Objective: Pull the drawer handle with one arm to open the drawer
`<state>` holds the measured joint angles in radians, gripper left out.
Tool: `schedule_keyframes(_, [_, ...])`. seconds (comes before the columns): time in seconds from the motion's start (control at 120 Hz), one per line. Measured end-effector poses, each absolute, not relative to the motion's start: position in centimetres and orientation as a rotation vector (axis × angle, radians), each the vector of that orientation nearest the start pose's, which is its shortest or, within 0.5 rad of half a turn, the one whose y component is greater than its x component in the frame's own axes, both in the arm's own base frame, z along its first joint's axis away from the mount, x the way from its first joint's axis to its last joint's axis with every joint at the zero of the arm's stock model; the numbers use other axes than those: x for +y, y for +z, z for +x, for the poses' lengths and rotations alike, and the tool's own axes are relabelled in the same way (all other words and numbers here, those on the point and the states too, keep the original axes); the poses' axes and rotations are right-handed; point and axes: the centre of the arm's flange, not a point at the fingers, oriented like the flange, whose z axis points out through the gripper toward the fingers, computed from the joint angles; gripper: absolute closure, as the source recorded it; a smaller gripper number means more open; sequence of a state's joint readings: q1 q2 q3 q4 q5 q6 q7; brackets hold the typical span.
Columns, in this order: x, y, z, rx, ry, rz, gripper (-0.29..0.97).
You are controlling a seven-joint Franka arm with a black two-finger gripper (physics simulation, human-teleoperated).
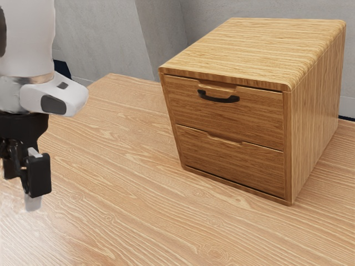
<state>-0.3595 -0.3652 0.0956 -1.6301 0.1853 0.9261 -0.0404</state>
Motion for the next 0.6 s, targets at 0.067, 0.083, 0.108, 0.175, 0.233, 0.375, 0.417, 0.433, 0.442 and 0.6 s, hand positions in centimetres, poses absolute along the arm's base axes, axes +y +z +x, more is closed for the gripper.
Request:
schedule_keyframes(0.067, [-6.1,71.3,37.7,0.213,0.331,-2.926,0.0])
schedule_keyframes(0.083, [-6.3,71.2,38.2,0.214,0.3,-2.927,0.0])
schedule_keyframes(0.108, [-6.7,71.1,38.9,0.219,0.259,-2.927,0.0])
schedule_keyframes(0.175, [-8.4,70.8,40.2,0.262,0.167,-2.926,0.0])
schedule_keyframes(0.233, [-9.2,70.9,40.9,0.298,0.104,-2.93,0.0])
schedule_keyframes(0.375, [-9.1,71.1,43.1,0.573,-0.004,-2.799,0.0])
schedule_keyframes(0.417, [-8.9,70.4,44.4,0.668,-0.017,-2.761,0.0])
schedule_keyframes(0.433, [-8.7,69.8,45.0,0.708,-0.019,-2.755,0.0])
schedule_keyframes(0.442, [-8.5,69.4,45.2,0.724,-0.018,-2.756,0.0])
schedule_keyframes(0.6, [-6.1,65.6,48.1,1.019,-0.214,-2.735,0.0])
